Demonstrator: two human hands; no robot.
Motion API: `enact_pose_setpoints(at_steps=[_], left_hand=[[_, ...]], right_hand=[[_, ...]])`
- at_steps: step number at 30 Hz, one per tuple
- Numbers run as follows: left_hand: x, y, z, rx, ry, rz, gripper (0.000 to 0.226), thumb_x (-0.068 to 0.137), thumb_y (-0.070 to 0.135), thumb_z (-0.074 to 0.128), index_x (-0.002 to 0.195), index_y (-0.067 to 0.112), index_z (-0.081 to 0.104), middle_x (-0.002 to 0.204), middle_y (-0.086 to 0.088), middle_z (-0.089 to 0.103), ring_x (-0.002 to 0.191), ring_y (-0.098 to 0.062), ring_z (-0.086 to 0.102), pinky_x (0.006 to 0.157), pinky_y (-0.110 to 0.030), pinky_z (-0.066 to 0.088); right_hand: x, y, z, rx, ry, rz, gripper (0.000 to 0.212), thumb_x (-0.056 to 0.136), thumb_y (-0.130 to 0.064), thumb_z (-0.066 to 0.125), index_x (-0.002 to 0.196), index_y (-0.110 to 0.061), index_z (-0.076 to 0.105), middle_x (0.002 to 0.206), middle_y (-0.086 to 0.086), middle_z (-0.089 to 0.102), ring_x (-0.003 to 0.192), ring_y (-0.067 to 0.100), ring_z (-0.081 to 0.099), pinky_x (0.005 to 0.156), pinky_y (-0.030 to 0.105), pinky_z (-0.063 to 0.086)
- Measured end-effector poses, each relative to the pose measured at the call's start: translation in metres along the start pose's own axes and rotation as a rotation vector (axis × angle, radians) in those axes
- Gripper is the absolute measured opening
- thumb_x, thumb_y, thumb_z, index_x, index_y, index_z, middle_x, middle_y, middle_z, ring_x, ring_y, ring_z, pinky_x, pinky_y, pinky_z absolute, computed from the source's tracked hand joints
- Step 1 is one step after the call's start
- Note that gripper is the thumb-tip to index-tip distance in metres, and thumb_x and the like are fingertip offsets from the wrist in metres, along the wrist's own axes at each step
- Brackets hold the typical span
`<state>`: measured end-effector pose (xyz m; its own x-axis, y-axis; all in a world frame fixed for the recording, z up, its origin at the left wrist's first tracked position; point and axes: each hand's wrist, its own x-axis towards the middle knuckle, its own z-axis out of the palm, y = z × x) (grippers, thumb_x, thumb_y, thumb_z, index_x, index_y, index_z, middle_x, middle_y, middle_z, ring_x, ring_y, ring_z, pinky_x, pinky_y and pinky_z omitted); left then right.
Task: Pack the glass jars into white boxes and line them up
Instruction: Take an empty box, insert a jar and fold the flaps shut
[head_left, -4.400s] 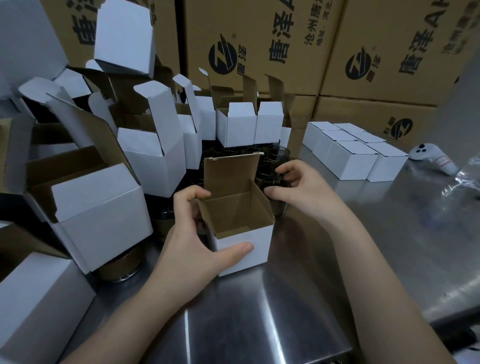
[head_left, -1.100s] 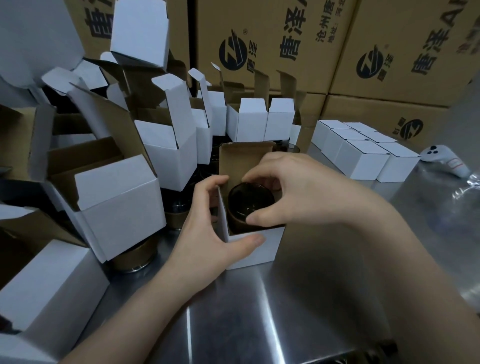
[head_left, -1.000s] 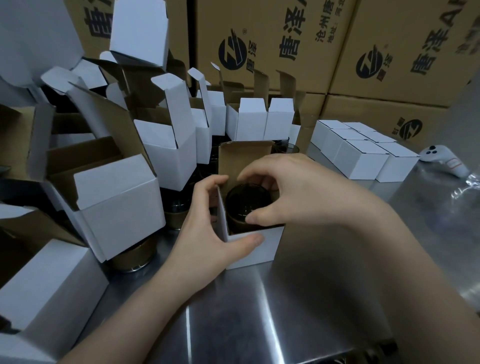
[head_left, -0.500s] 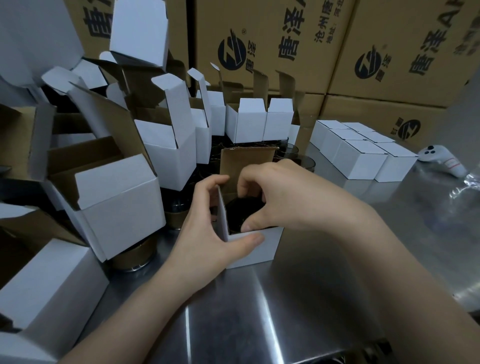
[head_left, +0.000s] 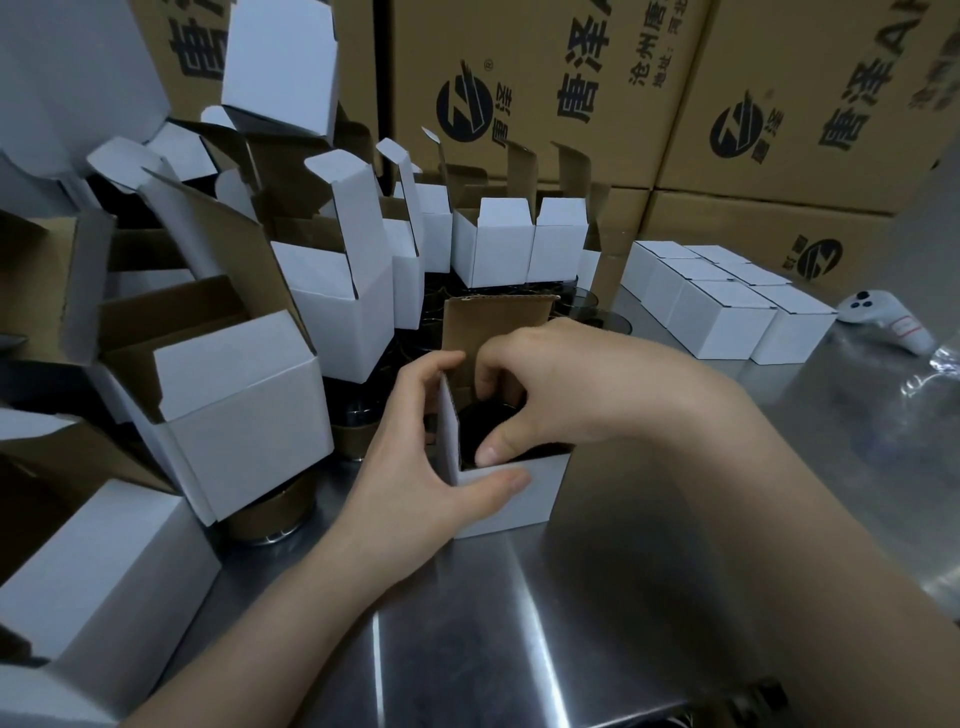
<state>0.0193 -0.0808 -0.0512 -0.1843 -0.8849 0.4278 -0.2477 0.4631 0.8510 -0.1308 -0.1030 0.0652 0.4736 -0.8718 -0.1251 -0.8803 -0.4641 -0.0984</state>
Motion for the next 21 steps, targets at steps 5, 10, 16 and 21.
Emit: enact_pose_setpoints(at_steps=[5,10,16,21], left_hand=[[0.000,0.000,-0.001,0.013,-0.004,0.015,0.086,0.061,0.051,0.079,0.136,0.049,0.036,0.135,0.023,0.046,0.128,0.005,0.043,0.098,-0.018,0.043],[0.000,-0.001,-0.001,0.043,-0.017,0.016,0.084,0.066,0.044,0.081,0.136,0.055,0.035,0.135,0.027,0.041,0.128,0.006,0.043,0.102,-0.024,0.043],[-0.001,0.003,-0.004,0.003,-0.083,-0.014,0.074,0.072,0.057,0.069,0.137,0.060,0.034,0.132,0.032,0.037,0.127,0.012,0.037,0.100,-0.015,0.038],[-0.001,0.006,-0.005,-0.118,-0.063,-0.044,0.049,0.089,0.048,0.048,0.138,0.049,0.042,0.131,0.021,0.044,0.122,0.015,0.041,0.090,0.003,0.030]], right_hand=[[0.000,0.005,-0.002,0.048,0.033,-0.019,0.040,0.080,-0.048,0.074,0.110,-0.026,0.061,0.093,-0.013,0.058,0.086,0.005,0.056,0.061,0.020,0.042],[-0.009,0.022,0.002,0.442,0.383,-0.036,0.010,0.091,-0.028,0.065,0.082,-0.030,0.067,0.079,-0.012,0.068,0.073,0.000,0.062,0.068,0.019,0.049],[-0.010,0.048,0.023,1.020,0.670,0.049,0.026,0.095,-0.013,0.052,0.075,-0.023,0.065,0.054,0.000,0.061,0.042,0.011,0.049,0.041,0.019,0.039],[0.001,0.066,0.045,1.298,0.412,0.087,0.021,0.092,-0.004,0.049,0.100,-0.018,0.062,0.057,0.001,0.057,0.043,0.015,0.048,0.042,0.025,0.037]])
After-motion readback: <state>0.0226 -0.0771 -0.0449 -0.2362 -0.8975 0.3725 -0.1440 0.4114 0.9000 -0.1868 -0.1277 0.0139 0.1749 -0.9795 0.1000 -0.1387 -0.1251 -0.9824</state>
